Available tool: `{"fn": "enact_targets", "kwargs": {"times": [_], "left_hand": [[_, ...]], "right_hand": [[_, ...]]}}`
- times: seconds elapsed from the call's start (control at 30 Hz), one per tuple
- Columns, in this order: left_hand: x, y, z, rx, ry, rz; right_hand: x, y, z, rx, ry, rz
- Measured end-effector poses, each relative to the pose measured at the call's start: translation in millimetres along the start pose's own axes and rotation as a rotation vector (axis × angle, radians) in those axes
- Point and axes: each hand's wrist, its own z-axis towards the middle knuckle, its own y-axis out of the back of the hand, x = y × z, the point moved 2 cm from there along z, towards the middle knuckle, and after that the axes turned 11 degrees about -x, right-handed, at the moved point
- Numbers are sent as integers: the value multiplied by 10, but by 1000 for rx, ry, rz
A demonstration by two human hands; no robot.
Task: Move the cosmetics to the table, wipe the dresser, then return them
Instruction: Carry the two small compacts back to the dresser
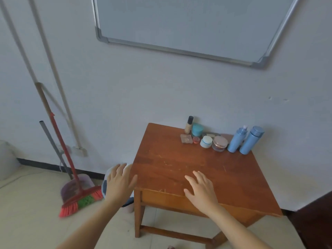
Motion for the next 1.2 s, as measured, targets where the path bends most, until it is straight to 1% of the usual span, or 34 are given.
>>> {"fn": "enact_targets", "kwargs": {"times": [0.07,0.2,0.3,0.4,0.5,0.67,0.77,0.87,1.0,1.1,1.2], "left_hand": [[-120,-203,257,40,9,12],[-373,-594,828,43,-33,33],[-595,-886,1232,73,-12,62],[-869,-1216,1509,122,-3,95],[-1105,-1531,1686,213,-15,116],[-1365,-1930,1929,317,-72,156],[-1467,-2080,2088,364,-103,146],[-1592,-2211,2231,399,-184,113],[-1669,-2381,2353,484,-288,123],[-1665,-2421,2385,468,-311,149],[-1629,-2381,2353,420,-288,145]], "right_hand": [[-191,-48,275,-1,-19,4],[-575,-110,953,-12,-40,22],[-816,-163,1391,22,-47,51],[-1020,-234,1774,54,-45,113],[-1132,-350,2070,75,-11,158],[-1125,-537,2410,68,29,181],[-1108,-630,2501,10,-46,186],[-1145,-716,2568,-42,-129,143],[-1189,-711,2696,-12,-164,181],[-1201,-704,2696,-9,-127,142],[-1219,-729,2631,44,-84,113]]}}
